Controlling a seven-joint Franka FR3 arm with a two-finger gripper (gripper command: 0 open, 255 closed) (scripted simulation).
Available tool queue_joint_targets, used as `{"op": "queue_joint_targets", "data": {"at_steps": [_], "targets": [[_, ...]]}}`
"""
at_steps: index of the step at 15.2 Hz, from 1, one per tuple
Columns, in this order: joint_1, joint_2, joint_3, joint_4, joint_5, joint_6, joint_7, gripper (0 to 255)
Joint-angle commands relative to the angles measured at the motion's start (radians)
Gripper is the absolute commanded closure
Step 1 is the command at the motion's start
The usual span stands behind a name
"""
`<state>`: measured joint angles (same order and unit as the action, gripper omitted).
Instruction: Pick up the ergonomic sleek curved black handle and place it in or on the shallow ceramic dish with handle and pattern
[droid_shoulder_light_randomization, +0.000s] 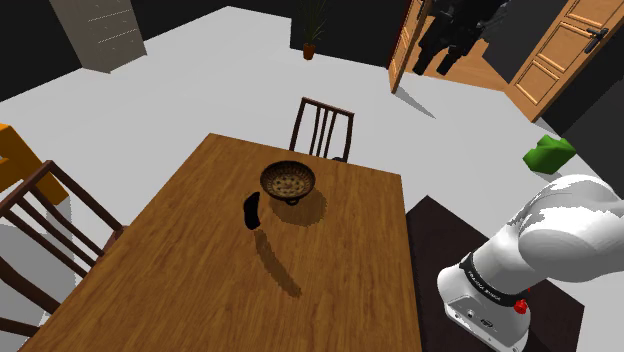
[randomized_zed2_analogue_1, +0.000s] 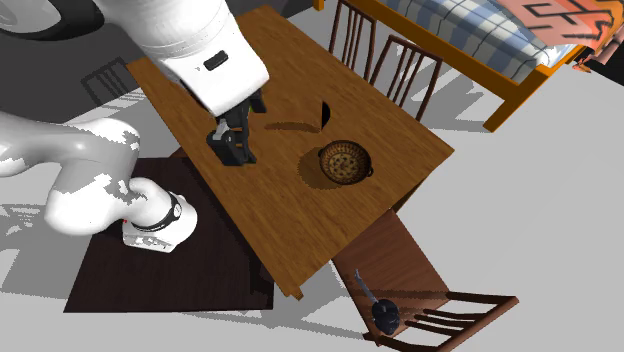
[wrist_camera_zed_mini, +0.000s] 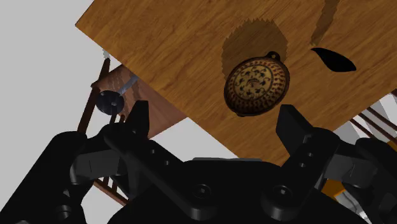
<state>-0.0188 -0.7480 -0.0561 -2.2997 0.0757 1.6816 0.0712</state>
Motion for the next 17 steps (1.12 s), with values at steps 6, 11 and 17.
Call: {"op": "queue_joint_targets", "data": {"at_steps": [6,11,17], "targets": [[0.055,0.193,0.037,0.076,0.019,0.041,-0.033,0],[0.103,0.384,0.077,0.169,0.032,0.063,-0.064,0],[0.153,0.61,0.128,0.302,0.034,0.065,-0.095,0]]}}
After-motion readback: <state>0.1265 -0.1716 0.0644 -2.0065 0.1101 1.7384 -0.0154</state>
